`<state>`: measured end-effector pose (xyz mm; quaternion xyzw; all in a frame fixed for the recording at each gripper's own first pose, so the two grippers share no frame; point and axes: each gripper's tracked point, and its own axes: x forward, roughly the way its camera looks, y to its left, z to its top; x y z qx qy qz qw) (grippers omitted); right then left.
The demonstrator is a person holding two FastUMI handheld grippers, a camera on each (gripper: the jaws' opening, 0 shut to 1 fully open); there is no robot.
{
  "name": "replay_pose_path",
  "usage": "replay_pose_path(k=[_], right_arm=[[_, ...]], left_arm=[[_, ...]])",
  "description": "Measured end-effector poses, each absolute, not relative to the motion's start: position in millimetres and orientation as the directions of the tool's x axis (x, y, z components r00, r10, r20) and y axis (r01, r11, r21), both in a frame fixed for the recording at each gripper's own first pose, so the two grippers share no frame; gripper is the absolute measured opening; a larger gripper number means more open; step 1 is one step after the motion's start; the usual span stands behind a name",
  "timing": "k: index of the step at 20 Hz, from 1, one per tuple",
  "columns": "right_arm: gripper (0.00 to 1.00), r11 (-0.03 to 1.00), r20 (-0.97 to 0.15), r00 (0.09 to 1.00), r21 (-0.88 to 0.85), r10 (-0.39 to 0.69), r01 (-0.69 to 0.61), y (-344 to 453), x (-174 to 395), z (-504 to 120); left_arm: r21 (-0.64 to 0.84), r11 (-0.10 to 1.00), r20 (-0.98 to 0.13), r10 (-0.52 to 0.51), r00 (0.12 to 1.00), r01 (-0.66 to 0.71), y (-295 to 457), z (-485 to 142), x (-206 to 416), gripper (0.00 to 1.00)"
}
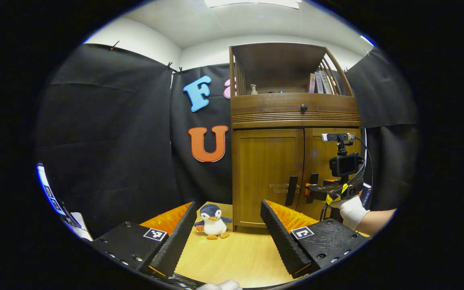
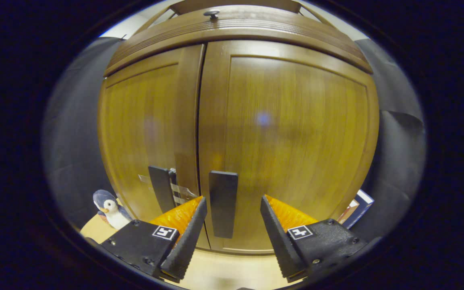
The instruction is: Open the right door of the double-door shoe cabinet with the right hand, and open the left door with the left hand.
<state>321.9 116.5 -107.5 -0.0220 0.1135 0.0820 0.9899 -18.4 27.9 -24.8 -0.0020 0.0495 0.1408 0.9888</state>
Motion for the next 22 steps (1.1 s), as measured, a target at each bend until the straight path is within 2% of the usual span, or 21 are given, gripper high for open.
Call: replay_pose_path(k=[3,4,5,7,9,10,14,15,16,22], right_arm=[[0.75,0.982,-0.245,0.953,-0.014,0.177,-0.186,123.6,329.4,-114.3],[0.70,0.983,-0.243,0.955,-0.023,0.169,-0.180,123.9,332.5,-114.8],[0.67,0.984,-0.247,0.954,-0.025,0.167,-0.179,125.7,334.0,-116.9],[0.58,0.984,-0.259,0.951,-0.006,0.171,-0.179,129.5,335.9,-119.1],[0.46,0.985,-0.263,0.949,0.020,0.172,-0.173,133.1,335.9,-118.4],[0.37,0.985,-0.272,0.947,0.018,0.168,-0.170,132.0,336.8,-122.2],[0.33,0.980,-0.276,0.941,0.032,0.198,-0.197,132.0,334.1,-122.5],[0.33,0.978,-0.278,0.939,0.022,0.204,-0.206,131.0,331.4,-122.6],[0.31,0.976,-0.276,0.938,0.009,0.210,-0.216,129.3,327.2,-123.0],[0.28,0.966,-0.281,0.927,0.004,0.250,-0.259,118.4,286.5,-126.6]], left_arm=[[0.023,0.956,-0.100,0.293,0.951,-0.292,29.9,-25.9,-21.9,0.96],[0.023,0.956,-0.102,0.293,0.951,-0.293,29.6,-26.8,-22.8,1.00],[0.020,0.956,-0.107,0.294,0.950,-0.294,30.0,-28.9,-23.3,0.96],[0.011,0.955,-0.112,0.296,0.949,-0.296,28.4,-30.1,-25.6,0.96],[0.007,0.955,-0.111,0.296,0.949,-0.297,28.5,-30.0,-28.9,0.96],[0.007,0.955,-0.112,0.294,0.949,-0.295,27.7,-30.6,-30.0,0.96],[0.012,0.954,-0.114,0.298,0.948,-0.299,30.3,-33.3,-41.0,0.96],[0.013,0.955,-0.116,0.297,0.948,-0.298,29.8,-34.1,-42.4,1.00],[0.012,0.955,-0.117,0.295,0.948,-0.296,31.9,-35.4,-43.4,0.96],[-0.010,0.963,-0.132,0.265,0.955,-0.268,31.4,-43.1,-45.0,0.96]])
